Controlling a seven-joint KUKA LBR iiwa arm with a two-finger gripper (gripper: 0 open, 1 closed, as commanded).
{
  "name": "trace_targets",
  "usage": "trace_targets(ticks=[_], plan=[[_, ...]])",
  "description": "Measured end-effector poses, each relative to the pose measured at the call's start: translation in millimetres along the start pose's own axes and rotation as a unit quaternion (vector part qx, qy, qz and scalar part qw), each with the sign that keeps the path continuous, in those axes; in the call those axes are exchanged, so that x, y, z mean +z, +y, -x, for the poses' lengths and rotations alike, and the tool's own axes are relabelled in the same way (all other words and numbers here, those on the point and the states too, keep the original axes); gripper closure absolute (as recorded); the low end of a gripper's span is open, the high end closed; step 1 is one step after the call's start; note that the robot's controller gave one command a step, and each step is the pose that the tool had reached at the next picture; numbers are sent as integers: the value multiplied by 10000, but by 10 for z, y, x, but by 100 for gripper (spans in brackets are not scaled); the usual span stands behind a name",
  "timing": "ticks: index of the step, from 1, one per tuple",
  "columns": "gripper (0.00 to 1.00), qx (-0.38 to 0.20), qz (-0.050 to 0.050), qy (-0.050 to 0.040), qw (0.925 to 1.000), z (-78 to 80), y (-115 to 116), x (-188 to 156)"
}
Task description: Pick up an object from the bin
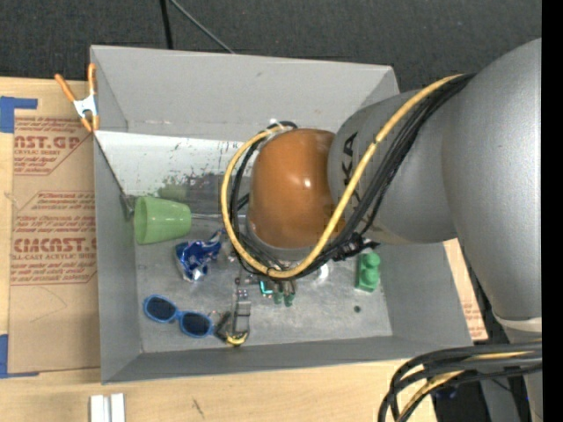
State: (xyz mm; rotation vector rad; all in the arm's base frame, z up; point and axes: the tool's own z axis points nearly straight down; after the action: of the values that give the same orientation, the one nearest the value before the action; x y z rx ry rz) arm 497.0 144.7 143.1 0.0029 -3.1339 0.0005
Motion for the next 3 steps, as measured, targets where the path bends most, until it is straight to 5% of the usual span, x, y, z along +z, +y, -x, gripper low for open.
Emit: trace_targets(ticks=[1, 2, 3], plan=[[0, 205, 46, -187, 9996, 33, 441, 672], [0, -928, 12, -80, 9957, -100, 741, 721], [100, -922, 5, -40, 9957, -119, 734, 733]])
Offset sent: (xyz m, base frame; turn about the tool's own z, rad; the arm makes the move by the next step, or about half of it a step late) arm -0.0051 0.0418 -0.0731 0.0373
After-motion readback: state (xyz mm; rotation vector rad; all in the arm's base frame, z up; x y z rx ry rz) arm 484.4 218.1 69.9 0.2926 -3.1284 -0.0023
